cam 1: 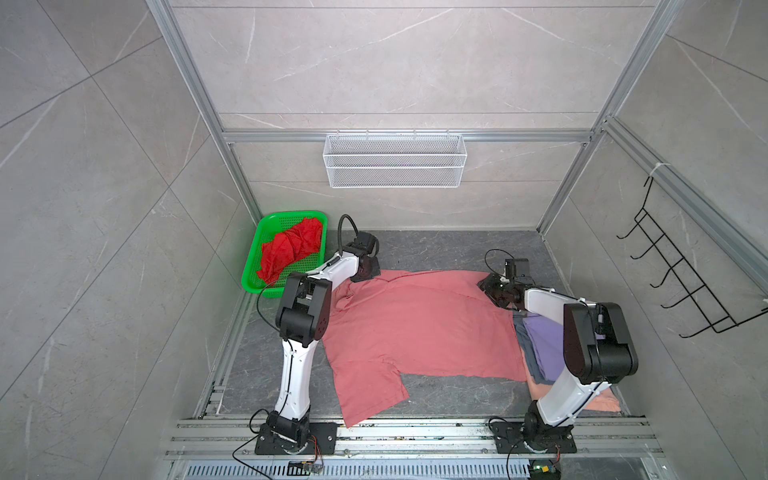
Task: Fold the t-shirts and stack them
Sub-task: 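Move both open grippers inward over the middle of the shirt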
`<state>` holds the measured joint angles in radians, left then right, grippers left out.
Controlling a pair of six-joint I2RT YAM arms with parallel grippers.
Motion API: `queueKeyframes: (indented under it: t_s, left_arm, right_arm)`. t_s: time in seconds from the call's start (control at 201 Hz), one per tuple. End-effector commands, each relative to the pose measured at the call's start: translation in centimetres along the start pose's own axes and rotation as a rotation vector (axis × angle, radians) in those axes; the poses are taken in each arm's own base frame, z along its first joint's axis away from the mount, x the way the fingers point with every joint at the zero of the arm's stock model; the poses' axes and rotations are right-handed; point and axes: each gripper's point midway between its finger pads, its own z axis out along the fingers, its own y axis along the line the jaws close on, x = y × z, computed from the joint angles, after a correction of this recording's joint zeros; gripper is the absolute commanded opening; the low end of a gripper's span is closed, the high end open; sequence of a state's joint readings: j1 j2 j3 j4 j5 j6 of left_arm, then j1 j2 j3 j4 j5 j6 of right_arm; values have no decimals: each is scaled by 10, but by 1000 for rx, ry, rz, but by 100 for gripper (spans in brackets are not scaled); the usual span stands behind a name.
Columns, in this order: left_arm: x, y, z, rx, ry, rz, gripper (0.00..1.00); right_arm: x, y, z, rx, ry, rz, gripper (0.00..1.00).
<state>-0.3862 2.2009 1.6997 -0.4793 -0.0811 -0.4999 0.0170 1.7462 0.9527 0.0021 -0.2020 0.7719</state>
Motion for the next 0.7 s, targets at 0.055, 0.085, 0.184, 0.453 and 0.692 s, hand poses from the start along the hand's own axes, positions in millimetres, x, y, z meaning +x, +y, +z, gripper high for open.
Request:
queueKeyframes:
  t_s: [0.055,0.085,0.184,0.453,0.692]
  left_arm:
    - [1,-10,-59,-48,-49,43,0]
    - [10,-12,-67,-58,-35,46,0]
    - [42,-20,-92,-62,1,51,0]
    - [91,-33,-121,37,113,62,36]
    - [42,-5,-119,-37,-4,87,43]
  right_arm:
    - [-3,-4,-10,17,-14,-11,53]
    - [-4,-5,-11,19,-18,-12,53]
    - [-6,-9,-13,31,-25,-14,53]
    - [-16,-13,-17,41,-32,-20,53]
    - [-19,-1,-20,-5,-32,-26,53]
